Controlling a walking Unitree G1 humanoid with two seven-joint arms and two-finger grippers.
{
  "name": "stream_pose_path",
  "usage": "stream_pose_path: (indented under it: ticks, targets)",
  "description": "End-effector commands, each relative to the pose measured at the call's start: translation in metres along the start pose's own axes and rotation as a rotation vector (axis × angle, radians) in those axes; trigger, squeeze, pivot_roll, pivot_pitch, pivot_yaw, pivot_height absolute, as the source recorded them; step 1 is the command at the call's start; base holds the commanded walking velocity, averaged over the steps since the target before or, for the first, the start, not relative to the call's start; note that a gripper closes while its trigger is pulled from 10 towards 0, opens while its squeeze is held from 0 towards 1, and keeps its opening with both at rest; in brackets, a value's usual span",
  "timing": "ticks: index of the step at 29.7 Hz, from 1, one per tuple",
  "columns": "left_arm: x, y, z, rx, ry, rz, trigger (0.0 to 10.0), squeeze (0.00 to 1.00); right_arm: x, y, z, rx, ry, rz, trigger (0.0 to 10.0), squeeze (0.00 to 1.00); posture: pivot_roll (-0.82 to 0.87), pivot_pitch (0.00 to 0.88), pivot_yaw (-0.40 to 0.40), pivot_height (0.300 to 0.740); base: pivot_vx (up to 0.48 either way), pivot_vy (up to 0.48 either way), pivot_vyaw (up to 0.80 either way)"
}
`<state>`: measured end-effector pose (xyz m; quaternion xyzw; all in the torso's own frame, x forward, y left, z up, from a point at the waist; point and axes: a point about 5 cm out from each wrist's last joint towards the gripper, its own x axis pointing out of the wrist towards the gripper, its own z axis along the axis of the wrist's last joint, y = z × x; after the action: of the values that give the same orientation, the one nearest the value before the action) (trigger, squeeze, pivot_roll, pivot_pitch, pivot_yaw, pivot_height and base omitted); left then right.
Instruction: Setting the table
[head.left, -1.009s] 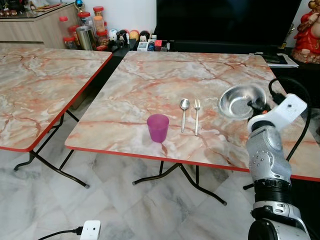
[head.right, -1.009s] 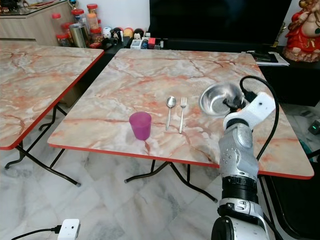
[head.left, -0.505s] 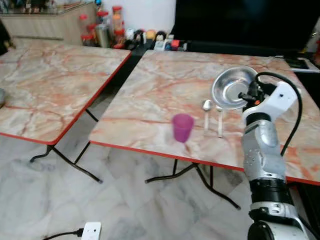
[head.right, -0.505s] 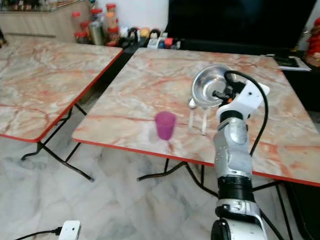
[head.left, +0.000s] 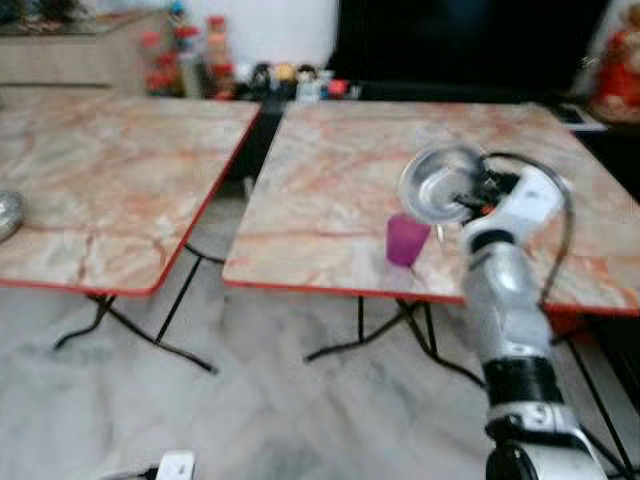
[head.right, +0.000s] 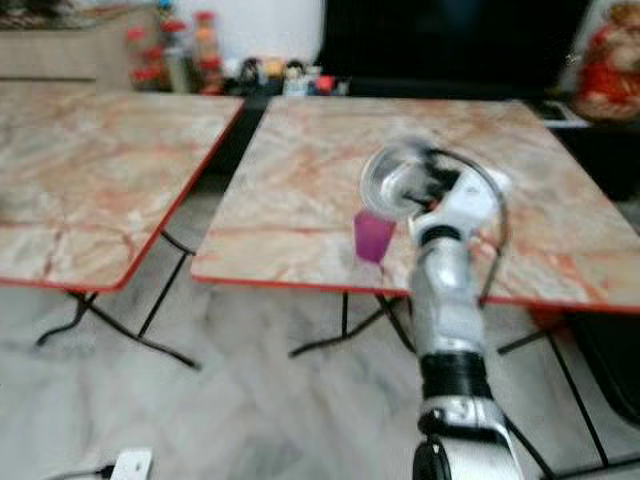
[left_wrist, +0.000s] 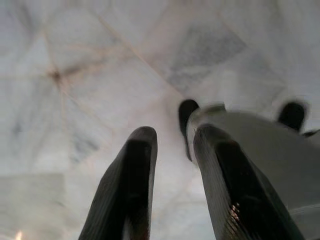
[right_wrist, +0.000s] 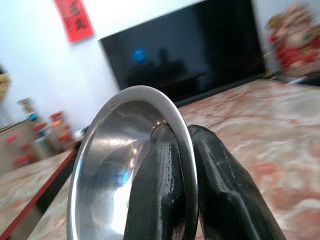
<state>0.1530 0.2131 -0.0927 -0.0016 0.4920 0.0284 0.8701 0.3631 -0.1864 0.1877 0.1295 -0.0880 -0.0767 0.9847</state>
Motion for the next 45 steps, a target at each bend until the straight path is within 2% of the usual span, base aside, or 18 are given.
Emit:
stream_pose_path:
  ticks: [1, 25, 45]
  targets:
    - [0.001, -0.005, 0.003, -0.009, -0.01, -0.009, 10.0, 0.0, 0.003, -0.005, 0.009, -0.001, -0.038, -0.021, 10.0, 0.0, 0.0, 0.0, 0.001, 0.732, 0.0, 0.48, 0.0]
    - [0.001, -0.004, 0.003, -0.014, -0.009, 0.005, 10.0, 0.0, 0.002, 0.005, 0.003, 0.033, -0.04, 0.009, 10.0, 0.0, 0.02, 0.0, 0.001, 0.732, 0.0, 0.48, 0.0]
    - [0.002, -0.005, 0.006, -0.019, -0.014, 0.008, 10.0, 0.0, 0.003, 0.01, 0.003, 0.022, -0.034, 0.021, 10.0, 0.0, 0.02, 0.0, -0.006, 0.732, 0.0, 0.48, 0.0]
